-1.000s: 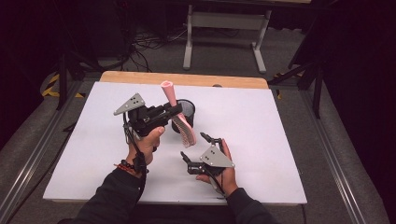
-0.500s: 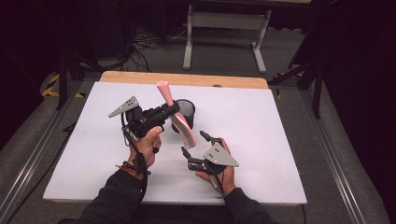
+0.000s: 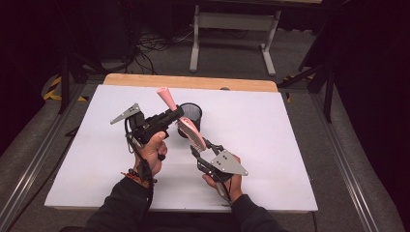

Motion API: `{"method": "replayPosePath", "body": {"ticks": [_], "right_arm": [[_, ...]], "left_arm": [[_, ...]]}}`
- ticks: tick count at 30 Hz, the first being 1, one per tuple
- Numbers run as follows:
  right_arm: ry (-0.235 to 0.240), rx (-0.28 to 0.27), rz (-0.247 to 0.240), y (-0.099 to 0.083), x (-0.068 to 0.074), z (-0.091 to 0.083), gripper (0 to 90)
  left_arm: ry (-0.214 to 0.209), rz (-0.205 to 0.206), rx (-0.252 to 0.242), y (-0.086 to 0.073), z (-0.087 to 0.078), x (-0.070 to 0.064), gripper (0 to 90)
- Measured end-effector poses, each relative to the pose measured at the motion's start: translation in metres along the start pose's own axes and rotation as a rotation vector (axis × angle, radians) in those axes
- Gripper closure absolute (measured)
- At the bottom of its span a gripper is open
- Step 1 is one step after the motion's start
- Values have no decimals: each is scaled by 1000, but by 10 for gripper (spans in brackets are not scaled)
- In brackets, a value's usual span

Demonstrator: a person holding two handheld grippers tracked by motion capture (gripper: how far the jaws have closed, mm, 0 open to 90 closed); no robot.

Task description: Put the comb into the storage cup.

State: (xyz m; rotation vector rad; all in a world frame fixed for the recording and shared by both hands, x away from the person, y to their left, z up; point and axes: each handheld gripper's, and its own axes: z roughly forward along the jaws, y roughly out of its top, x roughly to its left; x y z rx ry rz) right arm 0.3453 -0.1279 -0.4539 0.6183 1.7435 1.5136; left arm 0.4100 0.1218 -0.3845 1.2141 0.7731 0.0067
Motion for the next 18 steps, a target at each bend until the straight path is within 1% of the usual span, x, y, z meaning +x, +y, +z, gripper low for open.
{"method": "replayPosePath", "body": {"ticks": [1,3,5,8,10,12,16,18], "right_arm": [[-5,2,-3,0,0,0,587],[-35,5,-13,1,-1,0,618],[-48,11,-23,1,-2,-1,622],[-73,24,-50,3,-2,-2,626],[-74,27,-61,4,-3,-3,627],[-72,34,-73,6,-4,-3,627],[-64,41,-79,7,-4,-4,625],[-61,42,-83,7,-3,-4,625]], "left_arm": [[-6,1,2,0,0,1,693],[3,-3,4,-1,0,1,691],[-5,-8,4,-2,1,2,691],[-6,-17,3,-3,0,3,691],[1,-29,1,-3,-1,3,691],[-7,-42,-4,-4,-1,4,691],[-2,-51,-3,-5,-2,5,691],[-6,-63,-8,-5,-2,6,691]]}}
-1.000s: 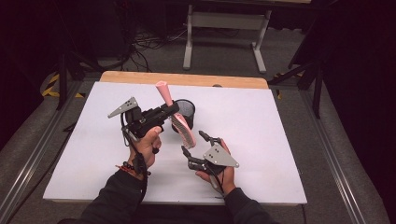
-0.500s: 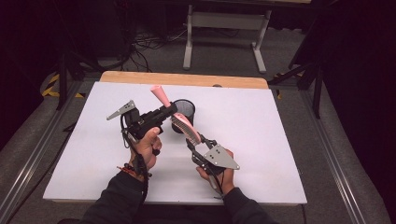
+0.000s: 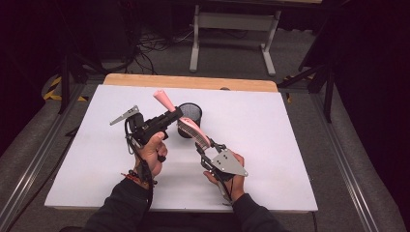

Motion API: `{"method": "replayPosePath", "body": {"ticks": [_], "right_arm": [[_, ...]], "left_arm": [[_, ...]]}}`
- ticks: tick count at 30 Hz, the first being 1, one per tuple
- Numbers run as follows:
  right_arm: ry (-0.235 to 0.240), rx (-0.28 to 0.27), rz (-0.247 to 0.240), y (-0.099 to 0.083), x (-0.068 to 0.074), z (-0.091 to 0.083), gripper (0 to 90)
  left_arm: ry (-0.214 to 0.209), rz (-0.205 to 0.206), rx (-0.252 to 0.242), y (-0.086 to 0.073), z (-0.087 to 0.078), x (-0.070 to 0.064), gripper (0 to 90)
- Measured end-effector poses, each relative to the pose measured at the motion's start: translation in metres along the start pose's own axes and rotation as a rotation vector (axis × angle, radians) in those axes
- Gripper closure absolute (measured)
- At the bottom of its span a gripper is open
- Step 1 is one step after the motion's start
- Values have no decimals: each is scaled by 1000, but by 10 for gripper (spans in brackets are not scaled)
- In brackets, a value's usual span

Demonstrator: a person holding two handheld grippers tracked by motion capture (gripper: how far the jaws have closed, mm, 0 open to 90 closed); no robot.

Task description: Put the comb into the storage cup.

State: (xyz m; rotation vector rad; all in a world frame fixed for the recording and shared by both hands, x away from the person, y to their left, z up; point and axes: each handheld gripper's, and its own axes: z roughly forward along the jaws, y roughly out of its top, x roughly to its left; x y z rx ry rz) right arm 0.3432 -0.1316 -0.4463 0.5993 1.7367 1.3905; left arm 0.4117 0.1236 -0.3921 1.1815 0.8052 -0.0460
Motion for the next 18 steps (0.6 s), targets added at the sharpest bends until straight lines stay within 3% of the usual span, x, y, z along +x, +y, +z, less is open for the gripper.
{"method": "replayPosePath", "body": {"ticks": [6,9,14,18], "right_arm": [[-10,-20,-7,1,-1,-2,620],[-11,-33,-6,1,-2,-3,608],[-31,-46,3,-1,-3,-1,479],[-44,-56,8,-1,-5,-1,436]], "left_arm": [[-8,-27,-9,-1,1,1,692],[-12,-22,-4,-1,2,0,692],[-27,-30,10,-4,5,-3,692],[-37,-50,9,-6,6,-2,693]]}}
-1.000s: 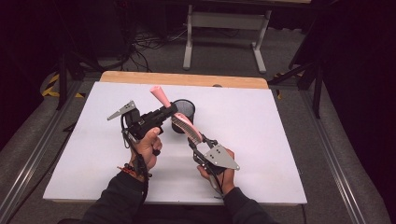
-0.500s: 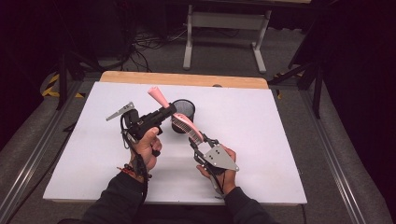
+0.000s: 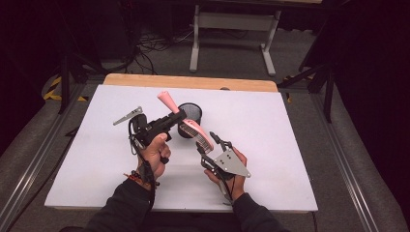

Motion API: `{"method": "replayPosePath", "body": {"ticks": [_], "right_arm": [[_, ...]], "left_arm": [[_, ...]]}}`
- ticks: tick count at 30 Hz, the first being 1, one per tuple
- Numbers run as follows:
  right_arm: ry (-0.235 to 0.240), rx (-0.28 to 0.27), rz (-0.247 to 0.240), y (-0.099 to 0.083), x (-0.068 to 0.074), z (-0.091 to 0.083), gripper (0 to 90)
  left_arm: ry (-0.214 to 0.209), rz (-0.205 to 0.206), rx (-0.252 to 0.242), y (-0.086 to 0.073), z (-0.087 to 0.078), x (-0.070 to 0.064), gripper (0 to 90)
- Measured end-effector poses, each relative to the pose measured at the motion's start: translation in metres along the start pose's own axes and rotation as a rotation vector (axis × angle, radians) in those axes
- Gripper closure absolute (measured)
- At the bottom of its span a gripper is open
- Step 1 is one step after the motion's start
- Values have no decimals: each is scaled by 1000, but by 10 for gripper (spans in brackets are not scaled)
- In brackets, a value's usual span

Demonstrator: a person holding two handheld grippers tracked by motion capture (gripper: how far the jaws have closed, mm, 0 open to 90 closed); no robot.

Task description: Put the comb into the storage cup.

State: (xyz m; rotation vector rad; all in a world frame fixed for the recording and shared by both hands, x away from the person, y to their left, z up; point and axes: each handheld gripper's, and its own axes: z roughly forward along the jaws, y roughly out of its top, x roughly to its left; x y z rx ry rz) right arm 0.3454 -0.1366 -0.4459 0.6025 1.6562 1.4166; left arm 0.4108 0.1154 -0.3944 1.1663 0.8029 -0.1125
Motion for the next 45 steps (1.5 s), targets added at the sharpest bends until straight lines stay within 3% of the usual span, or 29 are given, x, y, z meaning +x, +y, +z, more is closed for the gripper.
{"method": "replayPosePath", "body": {"ticks": [9,16,22,23,25,27,28,30,35,37,39,41,42,44,45], "right_arm": [[7,-12,-17,-1,0,3,450],[27,-8,-47,0,2,4,614],[31,2,-71,1,3,3,626],[31,3,-75,2,3,3,628],[31,1,-109,6,3,1,629],[39,-2,-122,10,4,0,630],[38,-1,-146,13,3,-1,631],[41,5,-150,16,2,-2,633],[44,32,-187,25,-1,-4,637],[39,36,-199,29,-2,-5,639],[34,36,-203,31,-4,-7,640],[31,40,-202,33,-6,-7,640],[25,41,-199,34,-8,-8,641],[11,41,-202,35,-10,-8,641],[11,41,-202,35,-10,-8,641]], "left_arm": [[-28,-73,-6,-6,1,6,693],[-25,-68,4,-8,2,6,691],[-36,-73,-11,-8,2,8,677],[-56,-87,-21,-8,2,8,624],[-42,-76,-16,-7,1,9,521],[-50,-65,-11,-6,0,10,539],[-50,-63,-1,-5,0,11,514],[-57,-67,17,-3,1,12,416],[-29,-24,88,3,1,14,223],[-20,-29,115,6,-1,18,144],[-15,-35,129,8,-2,20,99],[0,-18,190,10,-10,28,76],[0,-18,190,10,-10,28,57],[60,11,232,11,-22,28,59],[60,11,232,11,-22,28,70]]}}
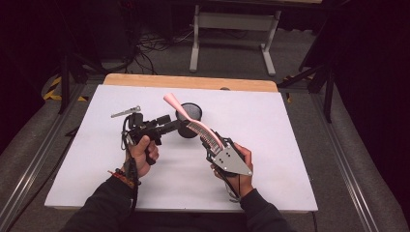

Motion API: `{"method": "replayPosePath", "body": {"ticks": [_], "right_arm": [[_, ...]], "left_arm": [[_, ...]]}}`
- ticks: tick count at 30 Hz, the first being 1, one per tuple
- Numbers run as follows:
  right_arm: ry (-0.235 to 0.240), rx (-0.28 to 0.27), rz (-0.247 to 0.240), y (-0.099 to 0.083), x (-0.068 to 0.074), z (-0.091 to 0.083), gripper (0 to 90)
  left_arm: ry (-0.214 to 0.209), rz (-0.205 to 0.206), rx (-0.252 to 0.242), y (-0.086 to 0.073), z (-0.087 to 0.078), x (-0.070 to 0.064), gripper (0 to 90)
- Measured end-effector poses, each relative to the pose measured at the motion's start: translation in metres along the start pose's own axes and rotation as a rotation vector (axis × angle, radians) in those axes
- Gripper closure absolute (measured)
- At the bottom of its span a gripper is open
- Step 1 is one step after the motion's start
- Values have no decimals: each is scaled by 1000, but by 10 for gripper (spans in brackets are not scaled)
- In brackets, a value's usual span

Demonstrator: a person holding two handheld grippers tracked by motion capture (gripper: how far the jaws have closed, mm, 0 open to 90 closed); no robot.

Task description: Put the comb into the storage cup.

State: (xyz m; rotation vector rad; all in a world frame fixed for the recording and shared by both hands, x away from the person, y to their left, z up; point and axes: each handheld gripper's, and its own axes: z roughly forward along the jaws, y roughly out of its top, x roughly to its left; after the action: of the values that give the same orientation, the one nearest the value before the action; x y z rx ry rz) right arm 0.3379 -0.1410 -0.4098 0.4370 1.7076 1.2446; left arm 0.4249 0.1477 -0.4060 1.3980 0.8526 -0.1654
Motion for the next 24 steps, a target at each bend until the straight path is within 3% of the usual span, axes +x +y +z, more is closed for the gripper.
{"method": "replayPosePath", "body": {"ticks": [2,4,5,6,7,9,11,14,17,20,24], "right_arm": [[-5,3,-1,1,-3,0,641],[-10,1,5,2,-6,-1,641],[-10,1,11,2,-7,-1,641],[-14,2,9,2,-7,-2,641],[-14,2,9,2,-7,-2,641],[-19,3,17,3,-9,-2,641],[-24,5,20,3,-11,-2,640],[-31,5,30,3,-14,-2,641],[-38,9,37,2,-16,-2,641],[-42,14,45,2,-18,-3,641],[-42,16,56,2,-21,-3,640]], "left_arm": [[11,105,28,-1,-10,-7,50],[63,220,39,-2,-22,-17,51],[63,220,39,-2,-22,-17,45],[73,275,44,-2,-29,-22,42],[73,275,44,-2,-29,-22,42],[105,349,50,-4,-36,-27,41],[112,405,80,-6,-39,-28,39],[165,525,122,-13,-42,-27,39],[184,596,128,-21,-47,-23,40],[210,695,124,-26,-52,-24,37],[195,711,95,-29,-60,-21,38]]}}
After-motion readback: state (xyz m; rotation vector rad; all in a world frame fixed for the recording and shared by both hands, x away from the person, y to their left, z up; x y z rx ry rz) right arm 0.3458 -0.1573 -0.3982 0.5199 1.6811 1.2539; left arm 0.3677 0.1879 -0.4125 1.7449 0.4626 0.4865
